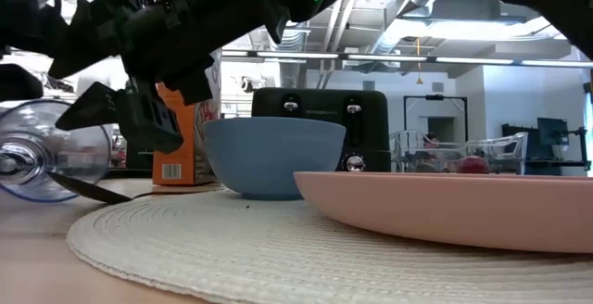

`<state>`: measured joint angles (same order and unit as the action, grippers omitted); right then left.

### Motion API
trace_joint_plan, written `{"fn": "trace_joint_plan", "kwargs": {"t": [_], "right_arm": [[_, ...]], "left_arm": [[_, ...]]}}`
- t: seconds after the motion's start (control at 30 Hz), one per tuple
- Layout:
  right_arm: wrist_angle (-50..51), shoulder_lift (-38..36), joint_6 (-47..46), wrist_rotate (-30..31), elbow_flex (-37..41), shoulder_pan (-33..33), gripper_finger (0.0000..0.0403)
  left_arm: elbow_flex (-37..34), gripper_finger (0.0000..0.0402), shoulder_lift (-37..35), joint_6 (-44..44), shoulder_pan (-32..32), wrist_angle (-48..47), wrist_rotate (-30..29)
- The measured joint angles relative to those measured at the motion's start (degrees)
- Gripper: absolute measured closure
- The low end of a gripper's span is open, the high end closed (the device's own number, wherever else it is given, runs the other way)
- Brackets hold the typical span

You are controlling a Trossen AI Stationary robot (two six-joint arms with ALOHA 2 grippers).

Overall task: Arrange a breakfast setting
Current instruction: Put the purple cup on top of the white placemat

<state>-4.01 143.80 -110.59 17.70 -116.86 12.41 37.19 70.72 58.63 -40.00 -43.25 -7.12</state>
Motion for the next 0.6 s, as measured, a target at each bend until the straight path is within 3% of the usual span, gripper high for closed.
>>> {"fn": "trace_joint_plan", "kwargs": {"t": [0.4,0.6], "right_arm": [[0.9,0.0,0.1,0.3,0.0,-0.5,0.0154],[1.7,0.0,0.3,-0.2,0.0,-0.7,0.0216]], "left_arm": [[0.0,0.0301,0.0,-0.9,2.1,4.3,-2.3],[0.0,0.0301,0.0,-0.9,2.9,5.9,-2.8]]}}
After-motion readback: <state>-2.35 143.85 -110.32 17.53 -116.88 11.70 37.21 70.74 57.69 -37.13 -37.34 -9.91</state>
